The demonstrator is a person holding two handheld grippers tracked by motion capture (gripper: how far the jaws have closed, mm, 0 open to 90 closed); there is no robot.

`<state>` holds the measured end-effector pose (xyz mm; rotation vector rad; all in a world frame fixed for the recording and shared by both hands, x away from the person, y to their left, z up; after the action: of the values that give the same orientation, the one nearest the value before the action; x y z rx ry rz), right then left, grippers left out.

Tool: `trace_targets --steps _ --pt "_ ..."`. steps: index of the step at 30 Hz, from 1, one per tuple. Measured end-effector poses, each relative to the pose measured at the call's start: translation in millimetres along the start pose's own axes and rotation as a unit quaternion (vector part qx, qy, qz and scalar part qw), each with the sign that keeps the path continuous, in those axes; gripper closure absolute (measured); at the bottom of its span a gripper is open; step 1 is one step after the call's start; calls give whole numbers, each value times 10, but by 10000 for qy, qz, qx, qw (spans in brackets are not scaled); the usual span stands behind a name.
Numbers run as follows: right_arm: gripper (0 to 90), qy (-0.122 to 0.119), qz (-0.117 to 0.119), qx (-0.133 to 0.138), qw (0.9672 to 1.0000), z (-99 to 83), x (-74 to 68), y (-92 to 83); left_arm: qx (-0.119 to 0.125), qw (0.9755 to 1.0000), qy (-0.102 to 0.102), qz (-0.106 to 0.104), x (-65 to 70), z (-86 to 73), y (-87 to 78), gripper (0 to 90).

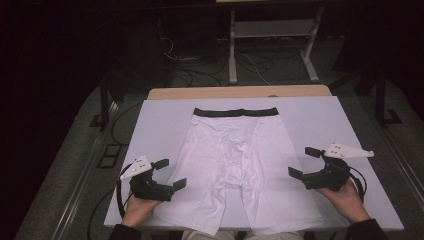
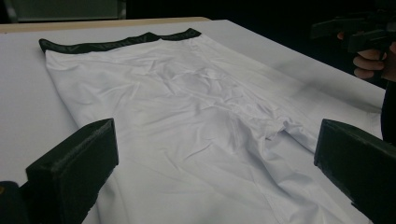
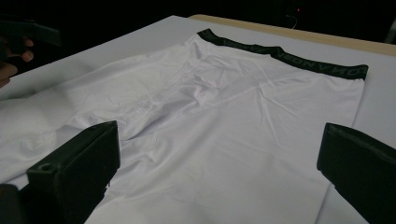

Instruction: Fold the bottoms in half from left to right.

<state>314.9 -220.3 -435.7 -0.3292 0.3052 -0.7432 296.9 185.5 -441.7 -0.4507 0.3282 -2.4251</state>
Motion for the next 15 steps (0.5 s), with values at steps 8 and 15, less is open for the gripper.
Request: trace_targets --steps 8,15 --pt "0 -80 48 39 9999 104 -20 63 -11 10000 0 -13 4 -3 7 0" --pt "0 -126 87 13 9999 146 -38 138 -7 10000 2 -4 -1 -4 7 0"
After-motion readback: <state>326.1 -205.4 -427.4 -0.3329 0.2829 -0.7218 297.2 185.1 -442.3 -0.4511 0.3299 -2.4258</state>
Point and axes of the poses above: each handheld gripper's, and its own axes: y roughly forward along the jaws, z roughly out of its top, x roughly to its right, the point moved 7 cm from there along y, roughly forward along the jaws, and after that the axes turned 1 degree about -y, right-handed, at the moved point
